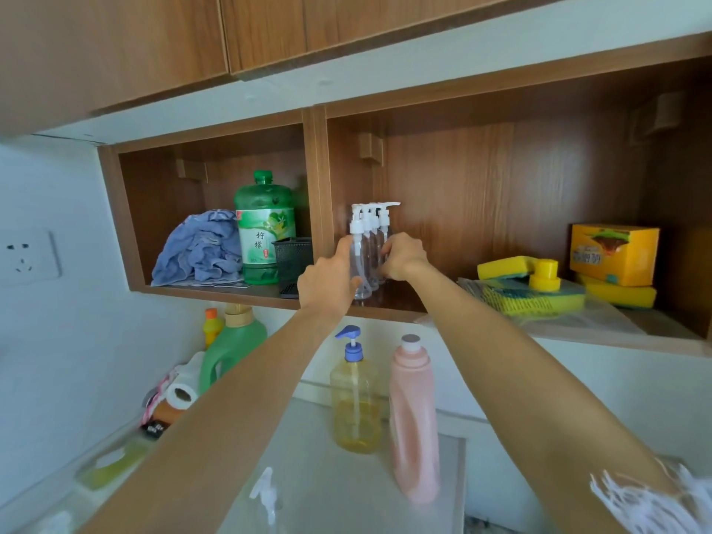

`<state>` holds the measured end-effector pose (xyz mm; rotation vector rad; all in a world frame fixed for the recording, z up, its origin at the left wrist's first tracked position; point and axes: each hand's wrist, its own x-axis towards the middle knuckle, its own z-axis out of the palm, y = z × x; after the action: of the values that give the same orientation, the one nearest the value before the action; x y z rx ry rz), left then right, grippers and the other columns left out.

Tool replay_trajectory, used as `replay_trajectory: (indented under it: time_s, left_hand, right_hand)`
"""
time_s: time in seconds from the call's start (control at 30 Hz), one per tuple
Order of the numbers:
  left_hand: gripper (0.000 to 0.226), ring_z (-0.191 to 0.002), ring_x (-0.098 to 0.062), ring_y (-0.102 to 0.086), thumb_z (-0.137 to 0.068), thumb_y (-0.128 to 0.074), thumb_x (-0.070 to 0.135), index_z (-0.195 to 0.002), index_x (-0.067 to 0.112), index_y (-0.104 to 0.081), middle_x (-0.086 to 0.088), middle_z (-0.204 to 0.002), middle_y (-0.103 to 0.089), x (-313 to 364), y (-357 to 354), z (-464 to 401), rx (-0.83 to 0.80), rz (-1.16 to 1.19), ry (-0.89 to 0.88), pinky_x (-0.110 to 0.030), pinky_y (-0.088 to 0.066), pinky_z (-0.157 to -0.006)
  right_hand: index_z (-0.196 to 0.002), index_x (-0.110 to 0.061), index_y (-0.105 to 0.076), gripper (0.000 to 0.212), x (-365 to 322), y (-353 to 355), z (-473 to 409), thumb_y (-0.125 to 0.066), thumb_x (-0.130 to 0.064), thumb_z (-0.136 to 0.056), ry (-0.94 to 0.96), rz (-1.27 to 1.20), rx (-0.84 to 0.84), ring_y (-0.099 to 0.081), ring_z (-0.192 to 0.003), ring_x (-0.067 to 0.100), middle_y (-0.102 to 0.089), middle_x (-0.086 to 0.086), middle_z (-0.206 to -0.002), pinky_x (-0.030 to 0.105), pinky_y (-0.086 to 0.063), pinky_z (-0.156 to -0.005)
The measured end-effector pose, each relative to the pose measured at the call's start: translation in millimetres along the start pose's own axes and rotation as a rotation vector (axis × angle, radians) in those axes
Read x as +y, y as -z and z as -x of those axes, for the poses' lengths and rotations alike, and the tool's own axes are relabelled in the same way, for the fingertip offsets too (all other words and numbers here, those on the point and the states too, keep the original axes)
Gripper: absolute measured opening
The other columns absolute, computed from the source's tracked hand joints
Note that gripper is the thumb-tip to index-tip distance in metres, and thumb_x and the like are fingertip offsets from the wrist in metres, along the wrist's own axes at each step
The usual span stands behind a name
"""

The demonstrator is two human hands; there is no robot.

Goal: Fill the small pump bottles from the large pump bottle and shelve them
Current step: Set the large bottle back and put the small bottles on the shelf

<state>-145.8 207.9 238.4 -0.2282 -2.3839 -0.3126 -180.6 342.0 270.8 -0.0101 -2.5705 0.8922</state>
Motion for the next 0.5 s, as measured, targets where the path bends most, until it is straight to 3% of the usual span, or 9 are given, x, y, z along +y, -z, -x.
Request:
replay_trajectory:
  time_s: [0.2, 0.37, 0.43, 0.5]
  left_hand:
    - [0.066, -0.1, -0.038, -0.062, -0.092, -0.059, 0.035, -0.146, 0.026, -0.022, -0.016, -0.111, -0.065, 0.0, -0.6, 0.7, -0.023, -0.032, 0.028, -0.043, -0.05, -0.075]
    - [0.069, -0.096, -0.026, -0.065, -0.087, -0.066, 0.034, -0.145, 0.027, -0.029, 0.002, -0.102, -0.07, -25.5, 8.1, 9.9, -0.161, 0.333, -0.079, -0.045, -0.052, -0.087]
    - [0.062, -0.1, -0.024, -0.063, -0.087, -0.067, 0.034, -0.141, 0.024, -0.038, 0.002, -0.105, -0.068, -39.7, 17.2, 21.5, -0.214, 0.422, -0.084, -0.041, -0.049, -0.093]
    - [0.053, -0.102, -0.019, -0.061, -0.087, -0.067, 0.033, -0.135, 0.02, -0.047, 0.0, -0.108, -0.068, -57.7, 30.1, 41.9, -0.289, 0.499, -0.072, -0.032, -0.045, -0.092]
  right_hand:
    - [-0.113, -0.009, -0.062, 0.028, -3.0, -0.5, 13.2, -0.066, -0.002, -0.087, 0.065, 0.016, 0.019, -0.062, -0.104, 0.027, -0.063, 0.01, -0.114, 0.029, -0.05, -0.079]
    - [-0.127, -0.011, -0.056, 0.039, 0.8, 2.7, 48.0, -0.059, -0.002, -0.09, 0.111, -0.045, 0.105, -0.059, -0.111, 0.028, -0.065, 0.011, -0.117, 0.035, -0.048, -0.094]
    - [-0.126, -0.012, -0.057, 0.039, 2.5, -1.8, 66.3, -0.058, -0.002, -0.089, 0.127, -0.122, 0.13, -0.06, -0.109, 0.024, -0.067, 0.006, -0.109, 0.029, -0.047, -0.093]
    - [-0.121, -0.013, -0.06, 0.036, -1.7, -10.4, 94.4, -0.057, -0.002, -0.087, 0.134, -0.228, 0.128, -0.062, -0.099, 0.017, -0.066, -0.001, -0.096, 0.016, -0.048, -0.08]
